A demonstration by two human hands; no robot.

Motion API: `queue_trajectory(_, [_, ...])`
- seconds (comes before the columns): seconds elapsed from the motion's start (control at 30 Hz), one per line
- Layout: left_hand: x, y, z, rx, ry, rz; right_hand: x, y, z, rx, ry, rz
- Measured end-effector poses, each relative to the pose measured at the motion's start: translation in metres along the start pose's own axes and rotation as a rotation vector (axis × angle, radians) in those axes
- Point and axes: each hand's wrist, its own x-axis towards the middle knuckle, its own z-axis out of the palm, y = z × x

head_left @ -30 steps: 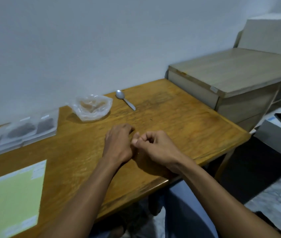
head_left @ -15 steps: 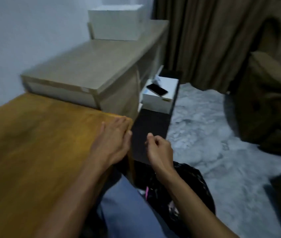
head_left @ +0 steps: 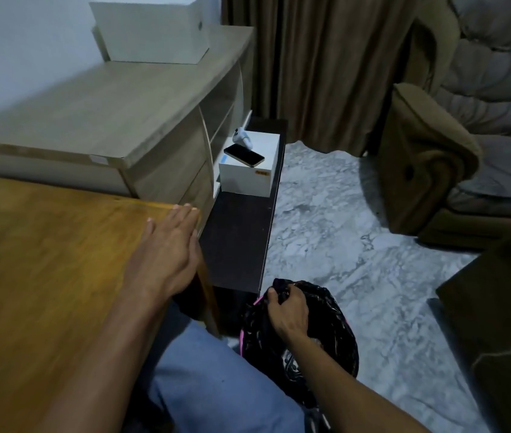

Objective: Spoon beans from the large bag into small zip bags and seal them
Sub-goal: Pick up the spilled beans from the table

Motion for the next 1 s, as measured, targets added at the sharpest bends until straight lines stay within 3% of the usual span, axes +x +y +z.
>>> queue_trajectory(0.37, [-0.003, -0.001, -0.002, -0.069, 0.020, 0.007, -0.017, -0.027, -0.004, 0.143, -0.039, -0.045])
queue_trajectory(0.57, [-0.003, -0.004, -0.004, -0.140, 0.061, -0.011, -0.052, -0.082, -0.018, 0.321, 0.003, -0.234])
queue_trajectory(0.7, [-0.021, -0.010, -0.018, -0.185, 0.178, -0.100, -0.095, -0.130, -0.032, 0.446, 0.058, -0.542])
queue_trajectory(0.87, [-0.072, -0.039, -0.045, -0.190, 0.294, -0.302, -0.163, -0.188, -0.030, 0.388, -0.208, -0.939])
queue_trajectory(1.0, [-0.137, -0.070, -0.076, -0.195, 0.429, -0.522, -0.214, -0.219, 0.005, 0.288, -0.557, -1.107])
